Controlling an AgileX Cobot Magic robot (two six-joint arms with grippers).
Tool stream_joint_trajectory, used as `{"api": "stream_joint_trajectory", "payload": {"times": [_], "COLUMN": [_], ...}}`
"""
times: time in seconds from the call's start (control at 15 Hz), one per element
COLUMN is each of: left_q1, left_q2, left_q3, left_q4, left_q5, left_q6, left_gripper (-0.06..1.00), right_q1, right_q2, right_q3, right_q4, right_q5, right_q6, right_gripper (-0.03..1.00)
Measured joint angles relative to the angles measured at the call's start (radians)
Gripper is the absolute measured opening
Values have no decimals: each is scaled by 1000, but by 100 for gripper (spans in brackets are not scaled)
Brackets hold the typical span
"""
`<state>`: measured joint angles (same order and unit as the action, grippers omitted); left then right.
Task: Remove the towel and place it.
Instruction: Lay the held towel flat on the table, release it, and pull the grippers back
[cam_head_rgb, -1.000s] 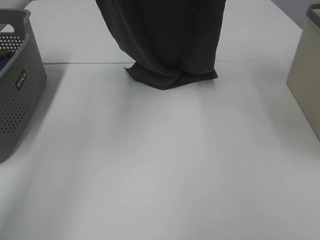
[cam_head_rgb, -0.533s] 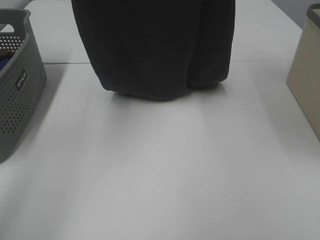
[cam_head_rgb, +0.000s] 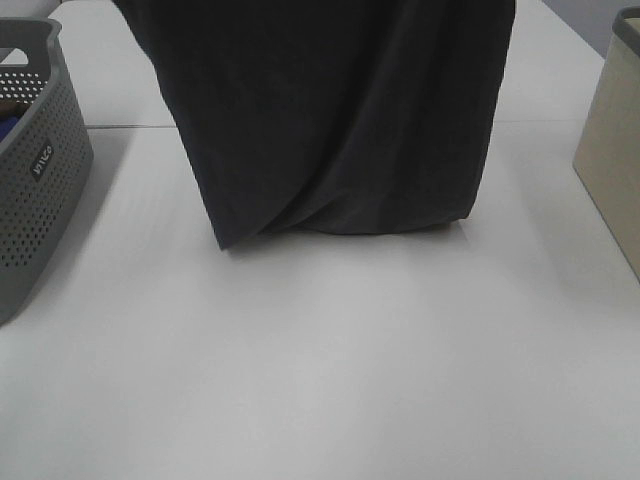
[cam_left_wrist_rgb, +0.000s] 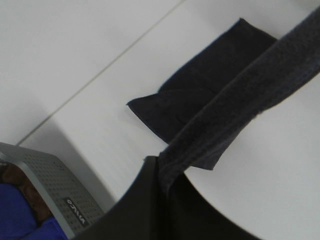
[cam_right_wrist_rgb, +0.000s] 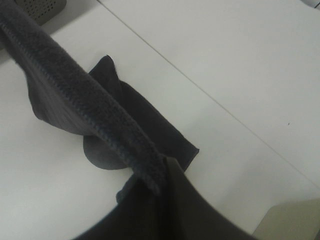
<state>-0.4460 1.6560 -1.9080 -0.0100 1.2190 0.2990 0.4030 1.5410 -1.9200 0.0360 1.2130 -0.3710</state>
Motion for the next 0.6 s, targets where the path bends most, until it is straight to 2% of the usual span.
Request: {"api": "stream_joint_trajectory", "payload": {"times": [0.13,0.4,0.47,0.6], "left_q1": [-35,-97,-121,-135], "left_q2": [-37,-122,-181,-264], "left_q3": [92,309,426,520], "left_q4": [2,-3,-39,-95], "left_q5": [0,-1,-12,-20], "left_q6": [0,-63,-82,-82], "left_gripper": [0,0,0,0], "right_q1": [0,0,0,1], "right_q2": [-19,-127,-217,-301], "right_q3": [57,330,481,594], "right_q4": [0,47,65,66], "right_q5": [4,5,3,2], "right_q6": [22,73,100,106], "right_gripper": [1,1,1,1]}}
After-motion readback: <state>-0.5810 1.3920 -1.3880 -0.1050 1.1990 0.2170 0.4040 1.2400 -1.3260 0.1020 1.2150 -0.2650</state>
